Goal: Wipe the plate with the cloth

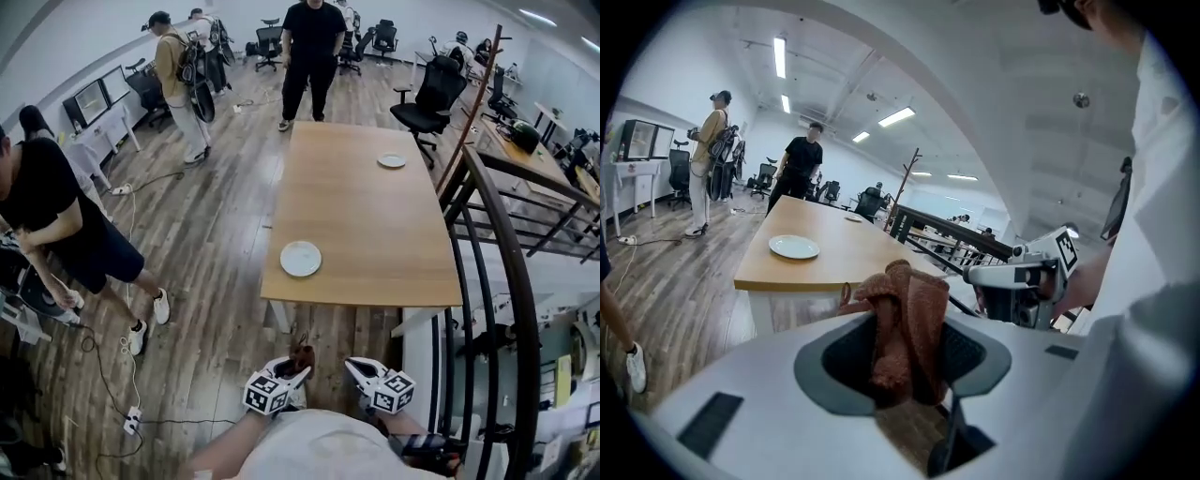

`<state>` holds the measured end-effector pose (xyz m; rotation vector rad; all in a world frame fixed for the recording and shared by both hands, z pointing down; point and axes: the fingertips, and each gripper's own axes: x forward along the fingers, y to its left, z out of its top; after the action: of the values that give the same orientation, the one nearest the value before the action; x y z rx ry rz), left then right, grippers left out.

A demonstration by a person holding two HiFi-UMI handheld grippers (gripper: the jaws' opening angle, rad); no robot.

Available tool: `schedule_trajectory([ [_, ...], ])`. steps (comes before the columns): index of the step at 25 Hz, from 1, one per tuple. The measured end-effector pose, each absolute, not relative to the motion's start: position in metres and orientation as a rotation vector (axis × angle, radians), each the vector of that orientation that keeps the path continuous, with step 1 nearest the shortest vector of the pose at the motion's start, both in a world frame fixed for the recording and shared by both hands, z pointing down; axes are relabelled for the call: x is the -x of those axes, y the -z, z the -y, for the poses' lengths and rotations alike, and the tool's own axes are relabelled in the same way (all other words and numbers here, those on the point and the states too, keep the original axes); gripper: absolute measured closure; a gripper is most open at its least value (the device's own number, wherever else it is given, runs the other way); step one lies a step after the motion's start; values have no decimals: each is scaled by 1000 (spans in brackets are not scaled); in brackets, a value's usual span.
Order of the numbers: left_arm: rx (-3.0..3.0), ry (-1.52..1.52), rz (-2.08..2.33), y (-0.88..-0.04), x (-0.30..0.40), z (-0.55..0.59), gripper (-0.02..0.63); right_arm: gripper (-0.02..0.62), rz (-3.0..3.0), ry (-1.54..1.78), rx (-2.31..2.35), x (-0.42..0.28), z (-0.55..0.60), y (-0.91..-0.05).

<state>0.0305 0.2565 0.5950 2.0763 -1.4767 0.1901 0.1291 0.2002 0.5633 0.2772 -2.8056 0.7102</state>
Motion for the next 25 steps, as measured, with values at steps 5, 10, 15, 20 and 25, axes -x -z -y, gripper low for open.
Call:
schedule_trajectory([
  [5, -2091, -174, 1482, -586, 12, -230, 436, 581, 2796, -691, -321, -89, -171, -555],
  [10, -2083, -150, 1490, -583, 46, -219, 437, 581, 2776, -646, -344, -62, -157, -552],
  [15, -2085, -143, 1497, -584, 72, -209, 436, 581, 2772, -638, -391, -42, -140, -551],
  [20, -2074, -135, 1499, -582, 88, -200, 436, 581, 2766, -662, -382, -25, -124, -552],
  [25, -2027, -149, 1509, -593, 102, -193, 436, 581, 2760, -694, -339, -5, -110, -561],
])
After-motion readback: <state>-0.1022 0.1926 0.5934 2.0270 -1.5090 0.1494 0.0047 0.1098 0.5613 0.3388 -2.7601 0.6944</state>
